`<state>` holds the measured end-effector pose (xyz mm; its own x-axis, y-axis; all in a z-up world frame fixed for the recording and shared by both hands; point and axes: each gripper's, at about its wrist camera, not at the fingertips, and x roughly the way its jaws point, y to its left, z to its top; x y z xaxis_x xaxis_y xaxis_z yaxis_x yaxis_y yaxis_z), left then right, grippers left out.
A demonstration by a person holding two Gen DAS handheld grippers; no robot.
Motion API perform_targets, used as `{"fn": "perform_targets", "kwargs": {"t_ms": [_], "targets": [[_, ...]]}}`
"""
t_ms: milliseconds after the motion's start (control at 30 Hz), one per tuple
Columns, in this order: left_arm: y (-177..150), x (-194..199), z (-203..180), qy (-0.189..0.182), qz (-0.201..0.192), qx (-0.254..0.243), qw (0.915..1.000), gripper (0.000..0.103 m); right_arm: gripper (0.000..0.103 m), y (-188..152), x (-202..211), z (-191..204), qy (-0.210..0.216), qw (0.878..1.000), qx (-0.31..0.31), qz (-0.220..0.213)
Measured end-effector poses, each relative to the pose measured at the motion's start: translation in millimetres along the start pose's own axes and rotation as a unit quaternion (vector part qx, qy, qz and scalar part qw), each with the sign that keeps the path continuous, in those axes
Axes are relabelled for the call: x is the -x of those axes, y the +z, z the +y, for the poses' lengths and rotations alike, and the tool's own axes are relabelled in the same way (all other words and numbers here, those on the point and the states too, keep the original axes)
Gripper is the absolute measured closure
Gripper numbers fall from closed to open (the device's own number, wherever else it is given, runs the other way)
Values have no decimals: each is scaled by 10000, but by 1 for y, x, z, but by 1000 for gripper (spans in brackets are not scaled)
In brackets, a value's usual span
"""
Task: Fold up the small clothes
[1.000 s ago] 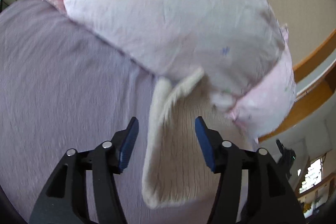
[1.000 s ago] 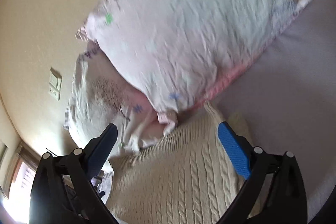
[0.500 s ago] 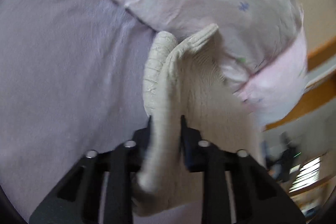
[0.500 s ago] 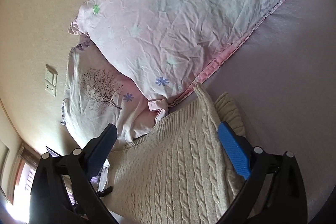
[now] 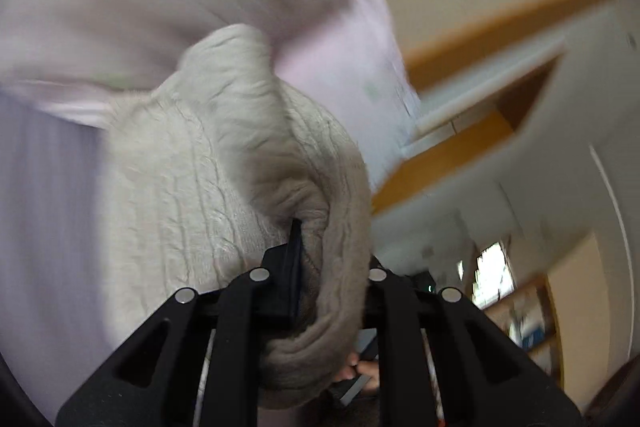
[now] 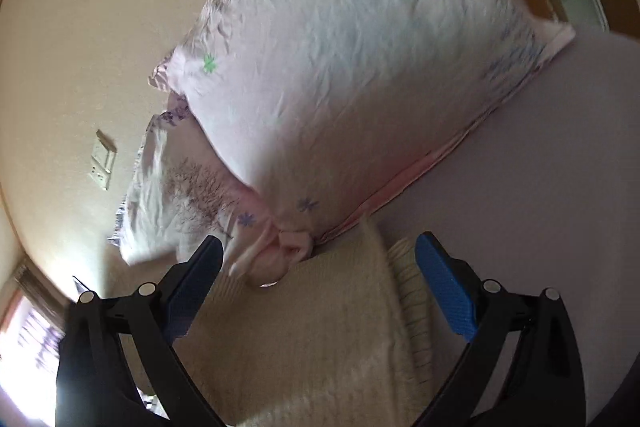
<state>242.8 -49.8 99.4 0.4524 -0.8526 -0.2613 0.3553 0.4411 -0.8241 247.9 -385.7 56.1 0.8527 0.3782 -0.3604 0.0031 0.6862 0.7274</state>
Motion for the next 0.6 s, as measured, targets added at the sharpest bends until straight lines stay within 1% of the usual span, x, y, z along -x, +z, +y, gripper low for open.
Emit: {"fn": "perform_targets", "kwargs": {"t_ms": [33,67,100,133,167,200,233,267,300,333,367,400,433,467,500,533,567,600], "targets": [[-5,-28,-8,27,235,-99,9997,85,4,3,2,-2,-90,9999,39,-41],[-12,-59,-14,8,551,-141,9984,84,4,5,4,-4,-161,9999,39,-50],[-19,-85,-18,-77,869,-124,9961,84,4,7,5,-8,-236,9997,1,-32],[-26,-102,-22,-316,1125,-79,9931,84,4,8,6,-13,-257,9997,-49,-10],[-29,-106,-25,-511,1206,-53,9914,84,4,9,6,-17,-272,9996,-119,8],[-30,-106,-27,-609,1179,-82,9911,83,4,11,7,-22,-298,9993,-214,45],[-29,-94,-29,-609,1000,-221,9929,80,4,12,6,-26,-298,9992,-265,87],[-26,-79,-27,-482,813,-334,9950,77,4,13,5,-28,-279,9990,-309,145],[-23,-66,-24,-320,681,-374,9965,68,4,13,3,-31,-248,9988,-348,227],[-19,-49,-16,30,509,-400,9979,63,4,13,-2,-32,-207,9983,-379,382],[-16,-37,-10,391,417,-438,9974,61,4,11,-8,-32,-201,9974,-383,577],[-16,-25,-3,744,350,-486,9954,58,4,9,-14,-32,-201,9963,-380,746],[-17,-14,7,1223,276,-543,9906,53,4,5,-25,-32,-211,9937,-358,1043],[-17,-10,15,1539,253,-554,9862,51,4,2,-33,-31,-225,9911,-328,1269],[-21,1,25,1761,255,-528,9826,47,4,-3,-41,-31,-244,9882,-309,1482],[-22,8,40,1906,314,-409,9803,46,4,-8,-49,-30,-263,9847,-266,1704],[-24,8,49,1936,400,-287,9798,44,4,-12,-56,-28,-292,9817,-219,1871],[-23,5,56,1933,482,-201,9797,41,4,-15,-59,-27,-316,9799,-181,1962]]}}
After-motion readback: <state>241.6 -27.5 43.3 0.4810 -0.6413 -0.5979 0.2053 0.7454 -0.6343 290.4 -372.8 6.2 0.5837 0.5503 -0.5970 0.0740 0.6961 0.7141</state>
